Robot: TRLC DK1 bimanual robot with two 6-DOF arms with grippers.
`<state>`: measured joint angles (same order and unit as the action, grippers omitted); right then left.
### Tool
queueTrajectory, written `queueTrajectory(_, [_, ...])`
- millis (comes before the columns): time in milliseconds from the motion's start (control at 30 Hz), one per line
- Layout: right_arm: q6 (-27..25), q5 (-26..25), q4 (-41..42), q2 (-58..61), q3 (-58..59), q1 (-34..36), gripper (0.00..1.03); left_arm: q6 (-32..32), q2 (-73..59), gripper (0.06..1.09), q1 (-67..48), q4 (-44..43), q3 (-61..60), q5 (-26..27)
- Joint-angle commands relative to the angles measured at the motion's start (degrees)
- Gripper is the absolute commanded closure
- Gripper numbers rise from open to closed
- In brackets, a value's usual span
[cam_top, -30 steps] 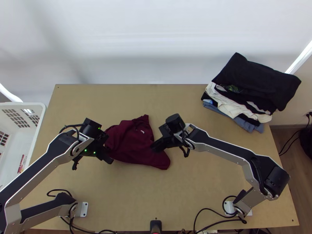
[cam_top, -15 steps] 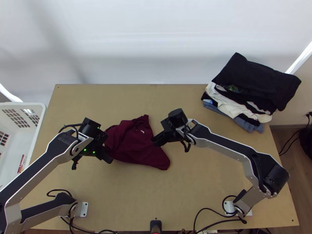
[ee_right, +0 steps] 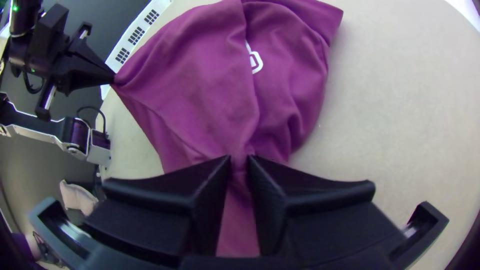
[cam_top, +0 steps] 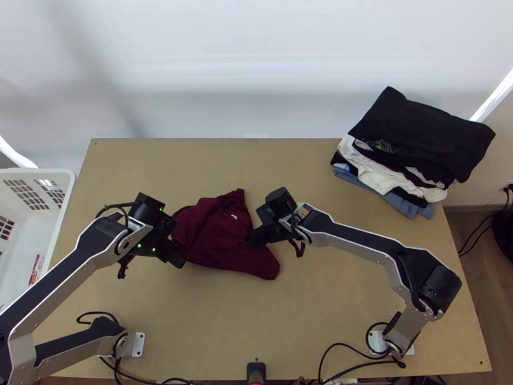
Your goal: Fold the t-shirt
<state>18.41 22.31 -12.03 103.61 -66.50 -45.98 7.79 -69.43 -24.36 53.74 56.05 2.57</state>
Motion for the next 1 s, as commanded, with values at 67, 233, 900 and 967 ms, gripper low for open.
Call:
queueTrajectory(67, [5.7,-0.1,0.3,-6.2,2.5,1.0,1.0,0.7,-0.6,1.05,1.1,0.6,2.7,0.5])
queueTrajectory(233, [10.9,-0.1,0.2,-17.7,5.8,4.1,1.0,-3.4,1.0,0.18,2.7,-0.7,5.9,0.5])
queueTrajectory(900, [13.8,-2.1,-18.8,-46.8,11.0,19.6,1.0,-13.6,-24.4,0.11,10.7,-8.6,25.5,13.7])
queueTrajectory(967, [13.8,-2.1,-20.2,-48.2,11.3,20.1,1.0,-13.7,-27.1,0.11,9.7,-8.6,27.4,14.0])
